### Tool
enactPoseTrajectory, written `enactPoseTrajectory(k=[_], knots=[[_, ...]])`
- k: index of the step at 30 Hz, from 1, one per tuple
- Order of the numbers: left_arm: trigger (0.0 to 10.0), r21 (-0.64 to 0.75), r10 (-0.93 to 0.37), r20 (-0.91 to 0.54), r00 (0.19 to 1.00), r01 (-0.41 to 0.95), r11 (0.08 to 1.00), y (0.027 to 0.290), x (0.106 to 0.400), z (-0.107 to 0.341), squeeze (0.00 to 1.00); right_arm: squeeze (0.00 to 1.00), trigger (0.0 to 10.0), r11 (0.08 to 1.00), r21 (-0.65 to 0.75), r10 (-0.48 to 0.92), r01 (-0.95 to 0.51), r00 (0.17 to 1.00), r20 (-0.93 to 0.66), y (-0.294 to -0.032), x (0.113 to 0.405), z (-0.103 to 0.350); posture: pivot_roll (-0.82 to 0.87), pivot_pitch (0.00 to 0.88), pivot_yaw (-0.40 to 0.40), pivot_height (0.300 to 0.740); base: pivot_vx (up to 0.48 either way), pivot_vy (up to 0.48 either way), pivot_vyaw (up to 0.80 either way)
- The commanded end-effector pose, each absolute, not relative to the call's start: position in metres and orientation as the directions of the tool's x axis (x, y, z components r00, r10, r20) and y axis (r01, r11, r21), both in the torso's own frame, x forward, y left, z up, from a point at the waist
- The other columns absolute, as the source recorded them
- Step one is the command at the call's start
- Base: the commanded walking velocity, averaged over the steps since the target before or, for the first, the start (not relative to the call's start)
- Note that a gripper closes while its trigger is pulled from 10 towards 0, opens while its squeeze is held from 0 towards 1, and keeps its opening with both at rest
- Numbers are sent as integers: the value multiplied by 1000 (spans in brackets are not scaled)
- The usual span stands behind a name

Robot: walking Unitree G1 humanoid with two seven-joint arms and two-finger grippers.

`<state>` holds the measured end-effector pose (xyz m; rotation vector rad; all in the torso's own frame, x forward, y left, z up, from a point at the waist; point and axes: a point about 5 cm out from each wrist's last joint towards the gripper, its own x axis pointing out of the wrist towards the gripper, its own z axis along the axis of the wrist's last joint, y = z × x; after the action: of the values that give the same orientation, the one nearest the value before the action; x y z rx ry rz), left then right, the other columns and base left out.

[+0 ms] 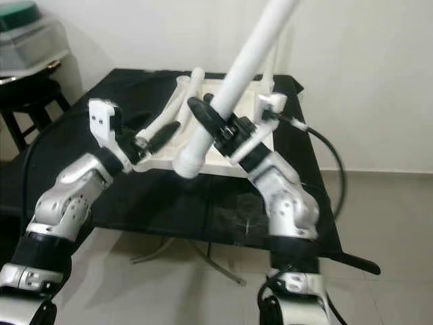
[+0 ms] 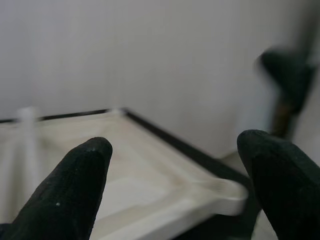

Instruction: Building children table

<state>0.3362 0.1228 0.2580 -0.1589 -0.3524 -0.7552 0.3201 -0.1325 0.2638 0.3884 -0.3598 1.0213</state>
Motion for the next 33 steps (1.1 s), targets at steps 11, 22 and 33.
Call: enactPoseTrajectory(k=[11,22,33], knots=[[10000,157,-825,429,367,870,468,151,283,303,0,0,10000,401,-98,900,-911,371,229,-161,307,259,-8,83,-4,740,0,0,0],[10000,157,-865,398,305,906,392,159,273,312,0,0,10000,298,-199,951,-934,308,-20,-160,293,239,-29,83,-1,740,0,0,0],[10000,163,-905,352,239,936,311,153,283,324,882,0,10000,240,-222,948,-945,278,-156,-147,291,216,-19,78,19,740,0,0,0]])
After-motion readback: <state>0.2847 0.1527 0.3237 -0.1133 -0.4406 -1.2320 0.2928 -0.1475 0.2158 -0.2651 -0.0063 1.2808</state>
